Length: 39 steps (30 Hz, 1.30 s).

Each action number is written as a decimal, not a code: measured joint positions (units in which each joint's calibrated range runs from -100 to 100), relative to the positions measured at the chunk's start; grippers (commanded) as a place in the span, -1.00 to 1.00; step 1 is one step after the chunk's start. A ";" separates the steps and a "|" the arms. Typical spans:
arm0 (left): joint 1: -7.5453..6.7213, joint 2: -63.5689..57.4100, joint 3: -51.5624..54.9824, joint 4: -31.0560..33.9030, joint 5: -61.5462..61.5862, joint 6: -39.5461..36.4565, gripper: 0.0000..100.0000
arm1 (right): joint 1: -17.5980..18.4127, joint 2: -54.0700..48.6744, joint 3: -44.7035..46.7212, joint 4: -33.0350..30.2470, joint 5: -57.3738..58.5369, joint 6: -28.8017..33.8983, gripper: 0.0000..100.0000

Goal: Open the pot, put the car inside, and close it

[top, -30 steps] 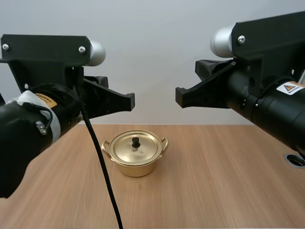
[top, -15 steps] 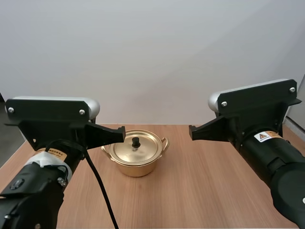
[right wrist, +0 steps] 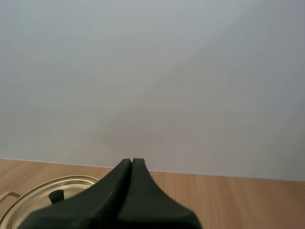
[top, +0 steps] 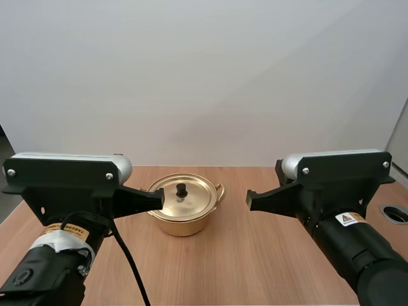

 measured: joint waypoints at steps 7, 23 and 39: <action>0.00 -1.68 6.58 2.25 -1.54 -0.46 -1.00 | 0.08 -1.01 4.72 -1.18 -6.32 0.00 -1.00; -0.07 -2.86 13.61 5.51 7.06 -6.04 -1.00 | 0.80 -5.07 11.88 -7.47 2.09 -0.09 -1.00; 0.00 -2.86 13.61 11.24 10.36 -11.27 -1.00 | 0.30 -5.07 11.88 -32.79 11.87 20.22 -1.00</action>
